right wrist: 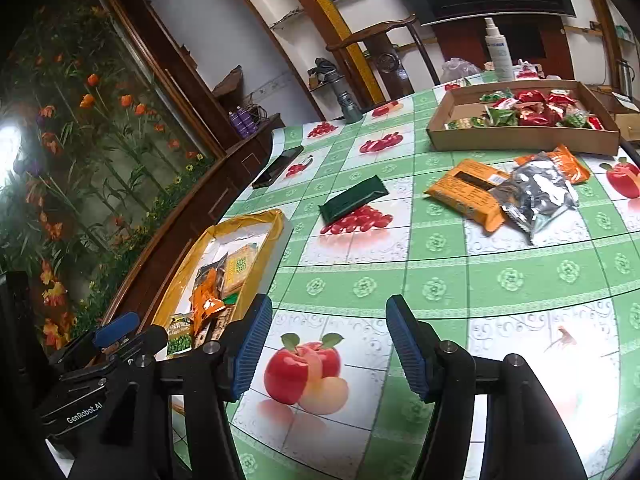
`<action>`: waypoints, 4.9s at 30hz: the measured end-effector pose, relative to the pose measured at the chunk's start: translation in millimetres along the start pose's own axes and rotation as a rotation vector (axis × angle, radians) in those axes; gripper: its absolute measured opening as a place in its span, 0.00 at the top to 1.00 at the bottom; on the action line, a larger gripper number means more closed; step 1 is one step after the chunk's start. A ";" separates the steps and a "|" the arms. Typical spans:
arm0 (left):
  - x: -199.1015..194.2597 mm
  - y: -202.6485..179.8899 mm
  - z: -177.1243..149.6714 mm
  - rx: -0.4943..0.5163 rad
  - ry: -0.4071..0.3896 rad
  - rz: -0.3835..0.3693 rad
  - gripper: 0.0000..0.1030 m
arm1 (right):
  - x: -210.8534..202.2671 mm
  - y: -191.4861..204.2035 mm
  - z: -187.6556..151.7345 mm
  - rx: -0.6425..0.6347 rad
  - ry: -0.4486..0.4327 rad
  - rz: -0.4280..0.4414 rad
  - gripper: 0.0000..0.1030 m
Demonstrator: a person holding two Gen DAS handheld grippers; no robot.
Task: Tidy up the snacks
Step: 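Carry the orange bag and pea bag into the white tray and release, then grasp the orange barcode cracker pack with the right tool while the left tool grasps the dark green pack, then carry the orange cracker pack and dark green pack into the white tray and release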
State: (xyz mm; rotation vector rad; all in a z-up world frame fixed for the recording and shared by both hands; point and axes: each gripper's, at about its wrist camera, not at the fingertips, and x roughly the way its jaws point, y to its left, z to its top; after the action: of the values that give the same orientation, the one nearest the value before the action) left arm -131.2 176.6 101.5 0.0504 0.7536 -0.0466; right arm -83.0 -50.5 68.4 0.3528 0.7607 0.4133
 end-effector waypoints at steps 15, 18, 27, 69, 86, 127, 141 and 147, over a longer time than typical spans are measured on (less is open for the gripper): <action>10.6 -8.2 -1.3 -0.036 0.040 -0.160 0.28 | -20.5 -67.3 39.8 0.048 -0.062 -0.191 0.35; 18.4 -10.1 -2.1 -0.043 0.058 -0.197 0.28 | -7.7 -82.6 53.0 0.056 -0.037 -0.216 0.35; 28.5 -8.3 -0.4 -0.045 0.062 -0.259 0.28 | 67.9 -85.7 104.2 -0.026 0.064 -0.246 0.34; 243.4 -54.5 137.5 0.035 0.271 -0.288 0.29 | 90.3 -58.9 31.0 -0.142 0.167 -0.197 0.28; 231.9 -106.5 105.4 0.307 0.319 -0.238 0.56 | 88.1 -61.2 31.7 -0.113 0.156 -0.196 0.31; 61.4 18.7 49.0 -0.162 0.066 -0.380 0.59 | 87.6 -31.3 9.0 -0.201 0.177 -0.174 0.32; 51.0 130.9 -9.4 -0.363 0.027 -0.163 0.58 | 68.3 49.2 23.3 -0.172 0.191 0.023 0.32; 57.5 144.0 -18.4 -0.375 0.033 -0.165 0.58 | 98.9 99.7 24.2 -0.229 0.233 0.048 0.32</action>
State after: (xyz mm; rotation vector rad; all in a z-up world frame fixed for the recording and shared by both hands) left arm -93.2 320.1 52.9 -0.3692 0.7882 -0.0609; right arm -24.1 79.3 71.5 0.1081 0.9226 0.5878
